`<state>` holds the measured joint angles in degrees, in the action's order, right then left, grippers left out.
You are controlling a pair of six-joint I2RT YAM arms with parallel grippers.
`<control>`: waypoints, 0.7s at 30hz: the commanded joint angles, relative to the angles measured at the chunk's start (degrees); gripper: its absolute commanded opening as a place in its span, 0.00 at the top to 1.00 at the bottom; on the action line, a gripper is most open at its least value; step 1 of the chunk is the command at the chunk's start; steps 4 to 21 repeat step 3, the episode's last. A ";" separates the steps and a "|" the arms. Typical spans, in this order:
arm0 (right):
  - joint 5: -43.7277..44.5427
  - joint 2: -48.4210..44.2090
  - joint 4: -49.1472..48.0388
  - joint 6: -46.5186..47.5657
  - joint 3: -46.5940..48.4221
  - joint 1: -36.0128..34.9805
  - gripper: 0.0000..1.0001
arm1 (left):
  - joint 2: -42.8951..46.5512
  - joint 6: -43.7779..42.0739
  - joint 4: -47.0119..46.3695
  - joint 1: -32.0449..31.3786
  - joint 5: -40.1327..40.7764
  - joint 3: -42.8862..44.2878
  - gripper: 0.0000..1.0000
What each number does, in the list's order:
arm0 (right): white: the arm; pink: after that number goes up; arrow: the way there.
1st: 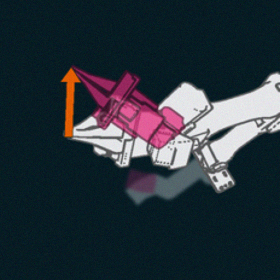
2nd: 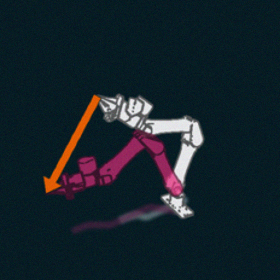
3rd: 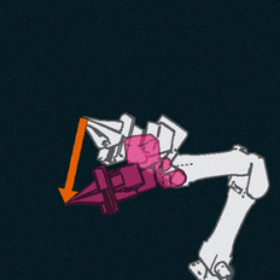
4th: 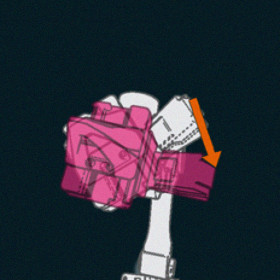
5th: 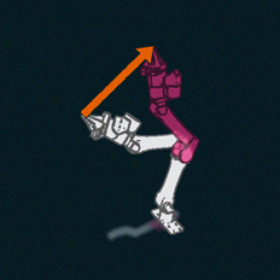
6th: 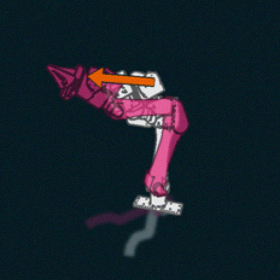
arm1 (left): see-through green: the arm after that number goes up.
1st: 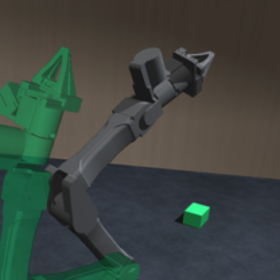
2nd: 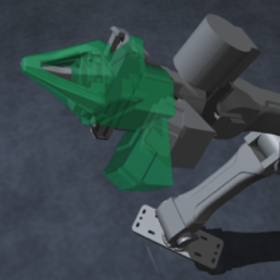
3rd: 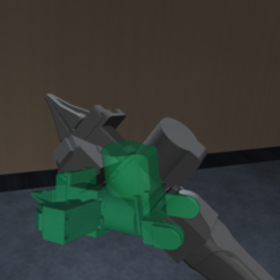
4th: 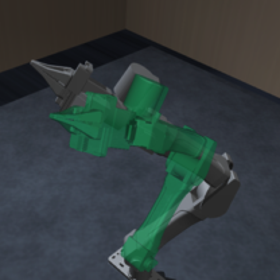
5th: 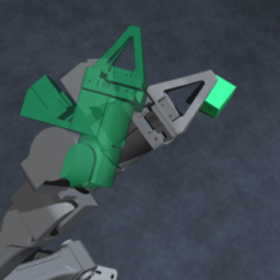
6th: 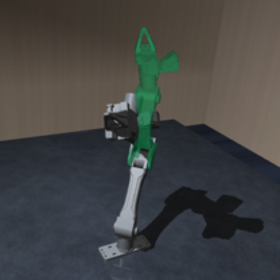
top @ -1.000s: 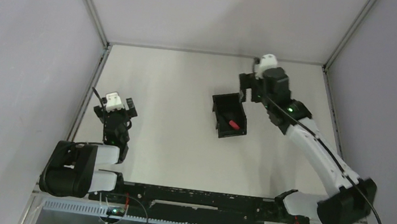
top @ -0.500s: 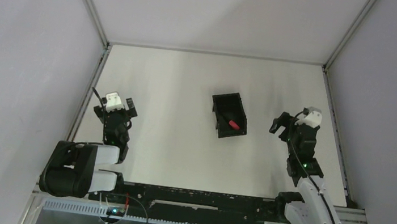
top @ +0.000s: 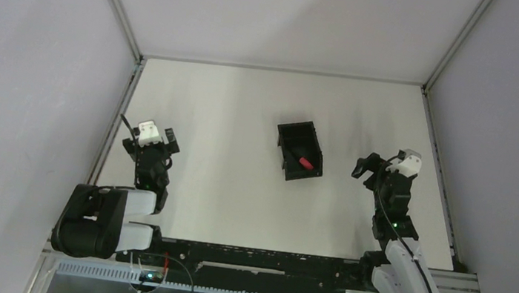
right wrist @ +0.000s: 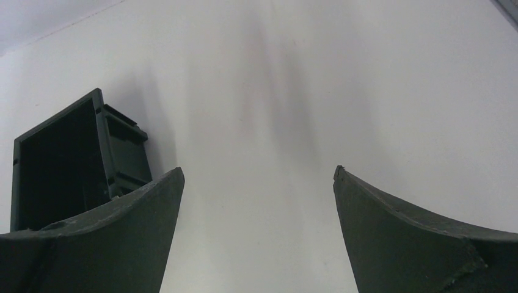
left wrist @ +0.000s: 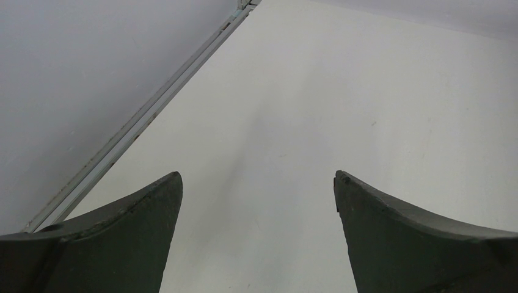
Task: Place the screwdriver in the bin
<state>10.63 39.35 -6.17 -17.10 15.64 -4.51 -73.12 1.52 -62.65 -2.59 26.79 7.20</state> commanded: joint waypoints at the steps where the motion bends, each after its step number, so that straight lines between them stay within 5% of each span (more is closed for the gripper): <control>1: 0.87 -0.25 -2.70 -1.18 0.77 0.32 0.00 | 0.22 -0.07 -1.13 0.30 -0.68 2.84 0.02; 21: 0.88 -0.16 -2.70 -1.18 0.80 0.45 0.00 | 0.27 -0.02 -1.11 0.30 -0.62 2.83 0.02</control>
